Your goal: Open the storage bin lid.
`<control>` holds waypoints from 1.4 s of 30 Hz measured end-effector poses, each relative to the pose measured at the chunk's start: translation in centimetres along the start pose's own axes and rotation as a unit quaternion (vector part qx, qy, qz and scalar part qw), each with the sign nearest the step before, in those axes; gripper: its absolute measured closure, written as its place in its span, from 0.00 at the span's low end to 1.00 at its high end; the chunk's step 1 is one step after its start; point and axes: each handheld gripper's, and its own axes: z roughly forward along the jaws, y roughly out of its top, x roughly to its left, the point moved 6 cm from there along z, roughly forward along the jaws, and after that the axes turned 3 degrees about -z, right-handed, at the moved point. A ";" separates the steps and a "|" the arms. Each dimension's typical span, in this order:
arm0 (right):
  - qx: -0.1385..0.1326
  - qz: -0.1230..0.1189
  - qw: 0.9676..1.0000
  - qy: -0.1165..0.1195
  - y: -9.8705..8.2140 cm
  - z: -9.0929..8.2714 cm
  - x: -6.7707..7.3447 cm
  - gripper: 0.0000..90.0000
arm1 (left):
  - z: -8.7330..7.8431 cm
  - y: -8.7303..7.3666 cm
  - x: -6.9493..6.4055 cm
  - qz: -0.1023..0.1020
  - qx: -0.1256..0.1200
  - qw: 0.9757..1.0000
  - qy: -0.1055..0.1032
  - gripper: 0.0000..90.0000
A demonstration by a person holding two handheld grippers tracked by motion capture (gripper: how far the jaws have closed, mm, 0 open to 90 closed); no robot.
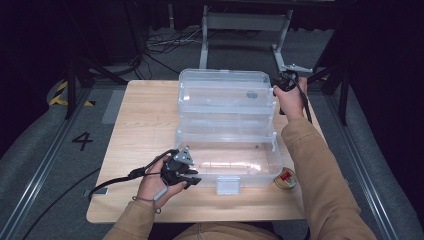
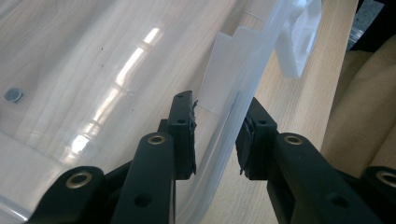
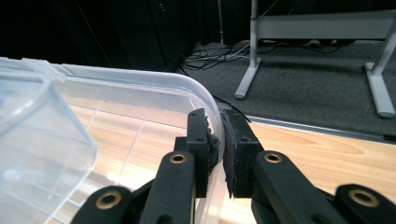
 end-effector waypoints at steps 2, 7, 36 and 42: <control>0.002 0.012 1.000 0.005 -0.2 0.1 -0.1 0.91 | 0.0 0.0 0.0 0.000 0.000 1.000 0.000 0.78; 0.008 0.018 1.000 0.008 -0.4 0.4 -0.3 0.91 | 0.0 0.0 0.0 0.000 -0.001 1.000 0.000 0.78; 0.022 -0.038 0.999 -0.019 -1.3 0.1 -0.6 0.74 | 0.0 0.0 0.0 -0.005 0.001 1.000 0.000 0.77; -0.022 -0.053 0.998 -0.032 0.1 -1.9 -0.8 0.61 | 0.0 0.1 -0.1 -0.011 0.000 1.000 0.002 0.76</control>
